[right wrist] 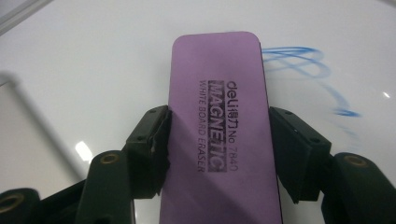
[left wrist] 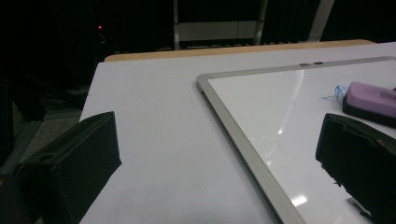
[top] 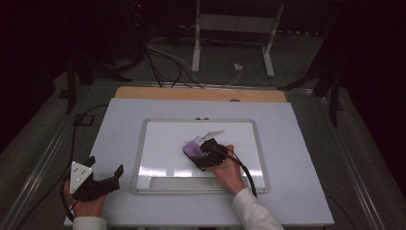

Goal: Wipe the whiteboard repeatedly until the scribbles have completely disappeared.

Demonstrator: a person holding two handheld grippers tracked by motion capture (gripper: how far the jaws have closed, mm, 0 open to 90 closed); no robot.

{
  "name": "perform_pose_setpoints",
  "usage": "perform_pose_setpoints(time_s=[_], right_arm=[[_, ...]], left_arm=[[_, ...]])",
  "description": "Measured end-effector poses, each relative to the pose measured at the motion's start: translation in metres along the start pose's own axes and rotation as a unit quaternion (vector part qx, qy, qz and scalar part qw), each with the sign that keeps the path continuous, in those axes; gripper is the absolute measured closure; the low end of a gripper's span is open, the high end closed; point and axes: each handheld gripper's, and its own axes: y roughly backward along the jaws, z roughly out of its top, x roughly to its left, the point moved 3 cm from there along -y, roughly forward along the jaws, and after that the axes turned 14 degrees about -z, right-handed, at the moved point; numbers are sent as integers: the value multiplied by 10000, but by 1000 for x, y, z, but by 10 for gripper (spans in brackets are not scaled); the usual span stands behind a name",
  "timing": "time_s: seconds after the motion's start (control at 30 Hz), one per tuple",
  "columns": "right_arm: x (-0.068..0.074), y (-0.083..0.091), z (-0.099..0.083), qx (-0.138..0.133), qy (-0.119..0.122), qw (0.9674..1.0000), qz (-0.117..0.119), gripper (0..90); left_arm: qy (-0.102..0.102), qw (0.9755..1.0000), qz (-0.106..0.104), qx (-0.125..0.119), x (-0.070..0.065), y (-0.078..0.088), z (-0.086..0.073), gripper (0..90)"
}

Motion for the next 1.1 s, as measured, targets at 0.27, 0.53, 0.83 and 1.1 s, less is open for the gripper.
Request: perform_pose_setpoints(time_s=[0.27, 0.53, 0.83, 1.1], right_arm=[[-17, -2, 1, 54, -303, 9980, -552, 414], [-1, 2, -1, 42, 78, 10000, -19, 413], [-56, -4, -2, 168, -800, 9910, -1062, 414], [-74, -7, -1, 266, -1160, 9828, -1411, 414]], left_arm=[[29, 10000, 6, -6, 1, 1, 0, 6], [0, 10000, 0, 8, 0, 0, 0, 6], [25, 10000, 6, -11, 1, 1, 0, 6], [5, 10000, -13, 26, 0, -1, 0, 6]])
